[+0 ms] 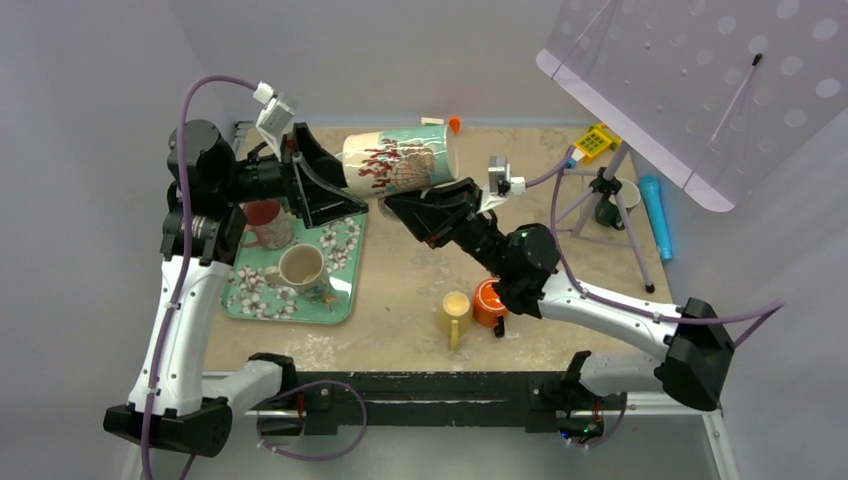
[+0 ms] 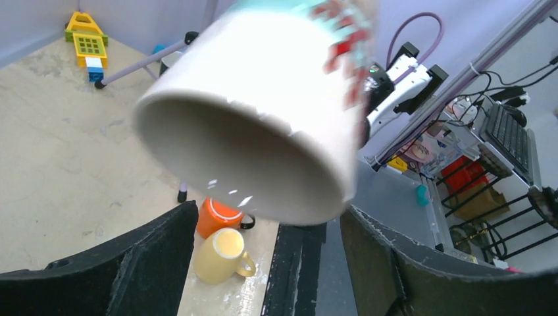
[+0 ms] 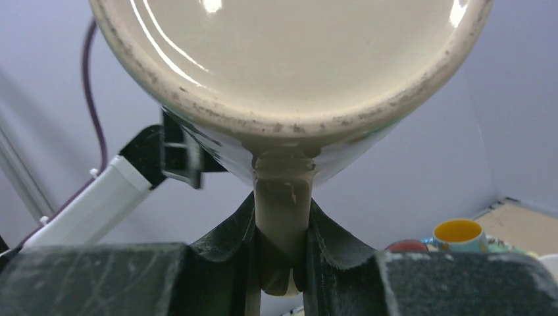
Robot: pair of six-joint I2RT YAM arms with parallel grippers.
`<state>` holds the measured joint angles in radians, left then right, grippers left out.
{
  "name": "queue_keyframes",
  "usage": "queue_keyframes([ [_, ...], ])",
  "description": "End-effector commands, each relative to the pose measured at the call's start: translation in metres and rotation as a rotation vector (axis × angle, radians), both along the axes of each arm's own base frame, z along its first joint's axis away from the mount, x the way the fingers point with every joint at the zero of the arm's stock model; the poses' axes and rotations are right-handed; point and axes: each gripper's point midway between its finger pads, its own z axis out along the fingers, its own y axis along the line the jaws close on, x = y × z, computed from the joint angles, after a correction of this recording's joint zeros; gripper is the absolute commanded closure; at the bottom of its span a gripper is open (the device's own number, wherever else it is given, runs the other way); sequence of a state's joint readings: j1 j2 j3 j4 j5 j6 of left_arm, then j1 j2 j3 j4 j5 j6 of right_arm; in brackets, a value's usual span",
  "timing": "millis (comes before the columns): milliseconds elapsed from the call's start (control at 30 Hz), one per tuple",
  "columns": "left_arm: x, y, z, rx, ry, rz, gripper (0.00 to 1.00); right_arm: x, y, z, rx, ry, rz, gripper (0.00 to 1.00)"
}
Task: Turn the mug right side up
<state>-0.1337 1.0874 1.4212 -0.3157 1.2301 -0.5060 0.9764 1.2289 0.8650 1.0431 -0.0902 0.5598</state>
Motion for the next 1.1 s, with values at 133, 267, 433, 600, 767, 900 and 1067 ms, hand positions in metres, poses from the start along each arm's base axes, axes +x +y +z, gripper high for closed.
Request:
queue_keyframes([
  [133,-0.040,0.002,0.017,0.011,-0.148,-0.065,0.21,-0.014,-0.035,0.046,0.153,-0.087,-0.033,1.00],
  [267,-0.034,0.001,0.015,0.008,-0.114,-0.061,0.21,-0.017,-0.049,0.053,0.129,-0.109,-0.084,1.00],
  [433,-0.027,-0.004,0.029,-0.055,-0.114,-0.062,0.23,-0.021,-0.025,0.052,0.096,-0.132,0.007,1.00],
  [600,-0.033,-0.004,0.041,-0.090,-0.135,-0.072,0.30,-0.017,0.000,0.041,0.096,-0.105,0.093,1.00],
  [767,-0.028,-0.005,0.038,-0.096,-0.111,-0.052,0.96,-0.010,0.019,0.029,0.052,-0.080,0.119,1.00],
  [900,0.012,0.010,0.001,0.084,-0.160,0.186,1.00,0.006,0.023,0.011,-0.042,-0.012,0.057,0.52],
  [1067,0.089,0.074,-0.059,0.517,-0.292,0.568,1.00,0.056,0.008,-0.053,-0.256,0.226,-0.211,0.13],
])
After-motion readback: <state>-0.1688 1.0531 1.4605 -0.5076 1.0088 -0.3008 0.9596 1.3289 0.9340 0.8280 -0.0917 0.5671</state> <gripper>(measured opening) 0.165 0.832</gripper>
